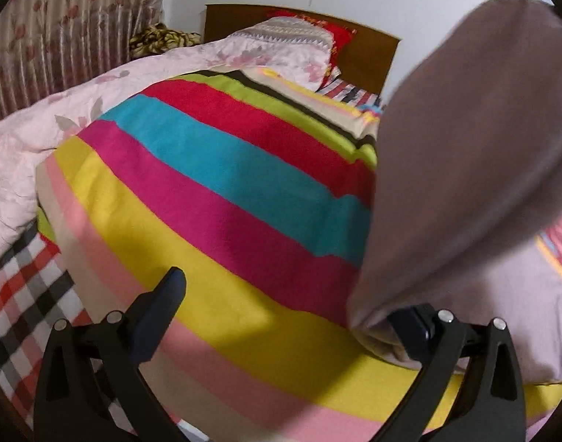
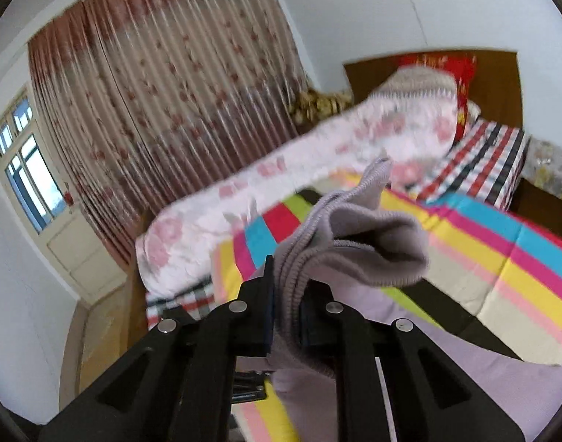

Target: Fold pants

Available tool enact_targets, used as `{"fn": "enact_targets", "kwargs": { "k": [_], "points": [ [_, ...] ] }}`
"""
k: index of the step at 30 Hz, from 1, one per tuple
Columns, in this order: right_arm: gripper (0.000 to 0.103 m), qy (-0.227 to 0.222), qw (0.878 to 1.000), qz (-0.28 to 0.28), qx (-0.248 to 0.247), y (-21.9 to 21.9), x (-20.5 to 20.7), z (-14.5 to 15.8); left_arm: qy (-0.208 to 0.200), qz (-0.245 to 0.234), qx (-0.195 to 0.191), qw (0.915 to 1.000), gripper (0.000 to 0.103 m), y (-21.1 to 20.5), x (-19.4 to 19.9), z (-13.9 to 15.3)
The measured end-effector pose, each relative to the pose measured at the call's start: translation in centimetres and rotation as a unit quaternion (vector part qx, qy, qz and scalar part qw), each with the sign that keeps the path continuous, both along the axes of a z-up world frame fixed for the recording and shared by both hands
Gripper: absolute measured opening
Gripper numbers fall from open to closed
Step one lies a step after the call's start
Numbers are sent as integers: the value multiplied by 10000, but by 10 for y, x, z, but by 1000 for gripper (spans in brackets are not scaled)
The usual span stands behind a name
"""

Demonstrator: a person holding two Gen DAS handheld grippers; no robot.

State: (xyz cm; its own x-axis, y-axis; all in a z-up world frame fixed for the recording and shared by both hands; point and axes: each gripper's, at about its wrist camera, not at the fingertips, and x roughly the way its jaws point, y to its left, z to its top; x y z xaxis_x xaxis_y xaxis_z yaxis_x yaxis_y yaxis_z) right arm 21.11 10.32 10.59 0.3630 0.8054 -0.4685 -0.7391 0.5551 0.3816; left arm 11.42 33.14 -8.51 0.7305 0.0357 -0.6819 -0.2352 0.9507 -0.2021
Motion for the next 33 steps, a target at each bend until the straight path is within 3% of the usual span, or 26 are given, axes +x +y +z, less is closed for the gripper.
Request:
{"fn": "enact_targets", "kwargs": {
  "k": [2, 4, 7, 8, 12, 18, 24, 26, 28, 31, 32, 33],
  "points": [
    [13, -97, 9996, -267, 82, -25, -14, 2, -77, -48, 21, 10000, 102, -6, -3, 4],
    [13, 45, 9971, -730, 190, -63, -23, -17, -66, -110, 142, 9998, 102, -15, -5, 5],
    [13, 929, 9818, -1626, 320, -133, -24, -88, -38, -319, 369, 9988, 102, -25, -6, 1],
    [13, 1484, 9705, -1879, 296, -155, -21, -128, -22, -383, 405, 9984, 102, -28, -5, -1],
    [13, 2219, 9522, -2099, 65, -169, -18, -201, 63, -443, 529, 9976, 102, -37, 3, -6],
    [13, 1916, 9607, -1994, 256, -173, -21, -185, 187, -286, 727, 9968, 102, -41, 2, -4],
    [13, 2121, 9557, -2004, 378, -175, -26, -199, 233, -166, 734, 9969, 102, -44, 1, -4],
    [13, 2136, 9542, -2023, 549, -179, -29, -191, 214, -148, 809, 9964, 101, -47, -1, 2],
    [13, 1800, 9594, -2078, 625, -181, -36, -169, 56, -195, 959, 9952, 101, -54, -5, 11],
    [13, 492, 9745, -2169, 303, -178, -64, -115, 58, -407, 1101, 9931, 102, -64, -4, 15],
    [13, 313, 9758, -2157, 192, -178, -70, -110, 87, -465, 1126, 9925, 102, -67, -3, 13],
    [13, 410, 9754, -2166, 86, -181, -71, -114, 111, -482, 1154, 9921, 102, -69, -2, 11]
  ]
}}
